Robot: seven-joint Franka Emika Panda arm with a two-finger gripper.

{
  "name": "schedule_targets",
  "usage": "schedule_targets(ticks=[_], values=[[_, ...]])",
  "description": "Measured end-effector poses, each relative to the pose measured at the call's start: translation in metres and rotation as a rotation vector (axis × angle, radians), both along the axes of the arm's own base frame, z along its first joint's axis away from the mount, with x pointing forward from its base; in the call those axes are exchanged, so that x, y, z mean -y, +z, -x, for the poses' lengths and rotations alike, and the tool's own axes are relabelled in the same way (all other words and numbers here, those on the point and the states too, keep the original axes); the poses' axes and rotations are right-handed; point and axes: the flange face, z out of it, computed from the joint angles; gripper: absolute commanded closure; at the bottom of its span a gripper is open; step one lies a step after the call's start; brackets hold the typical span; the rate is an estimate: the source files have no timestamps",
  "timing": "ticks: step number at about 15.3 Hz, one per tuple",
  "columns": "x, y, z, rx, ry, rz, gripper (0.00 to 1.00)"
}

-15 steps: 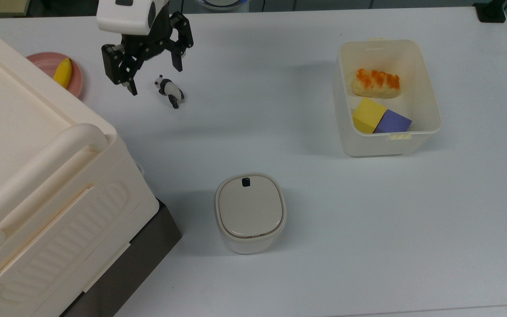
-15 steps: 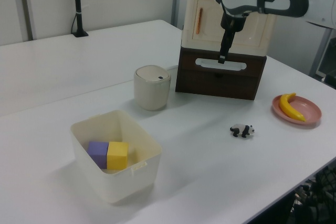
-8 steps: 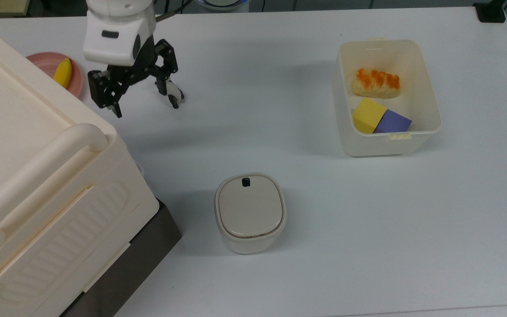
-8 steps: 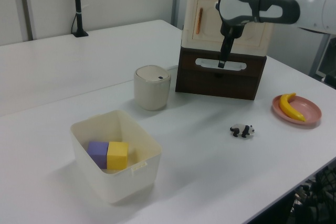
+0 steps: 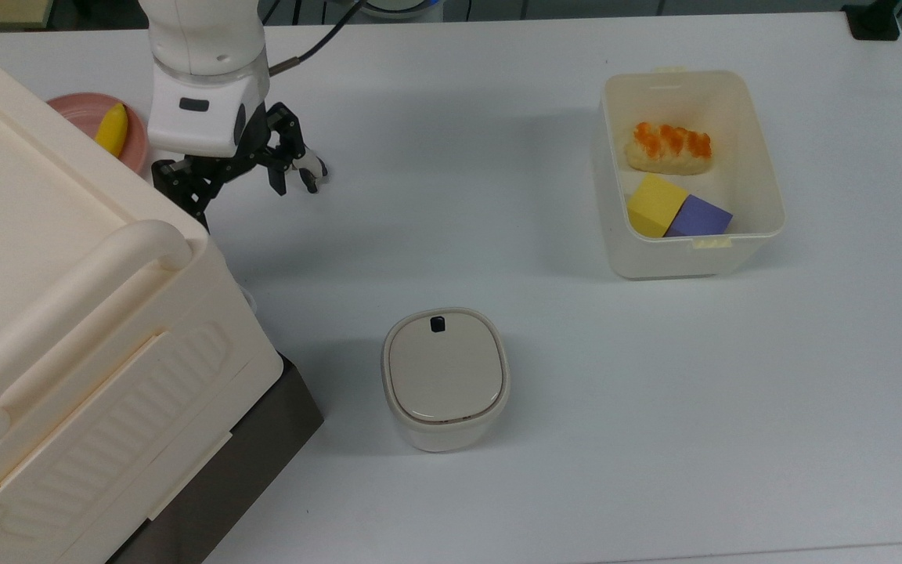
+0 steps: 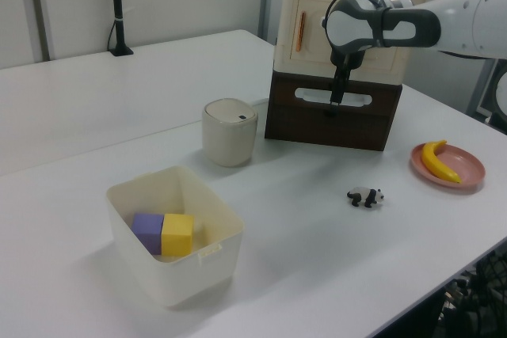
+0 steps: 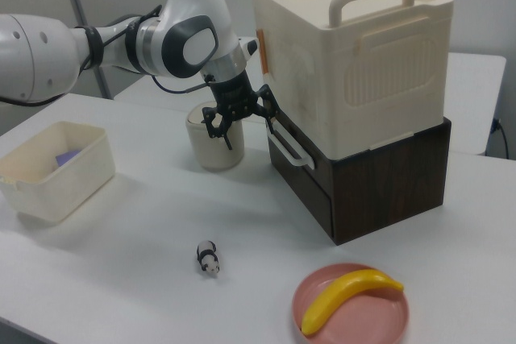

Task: Slide open the drawer
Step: 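Lower the gripper toward the white handle of the brown drawer, then align the gripper fingers around the drawer handle and close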

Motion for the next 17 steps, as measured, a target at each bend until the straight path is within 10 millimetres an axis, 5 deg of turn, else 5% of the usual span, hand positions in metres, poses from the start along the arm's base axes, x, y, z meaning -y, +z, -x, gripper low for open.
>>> schedule_targets(ticks=[17], values=[[0.006,-0.021,-0.023,0.039,0.034,0.013,0.00]])
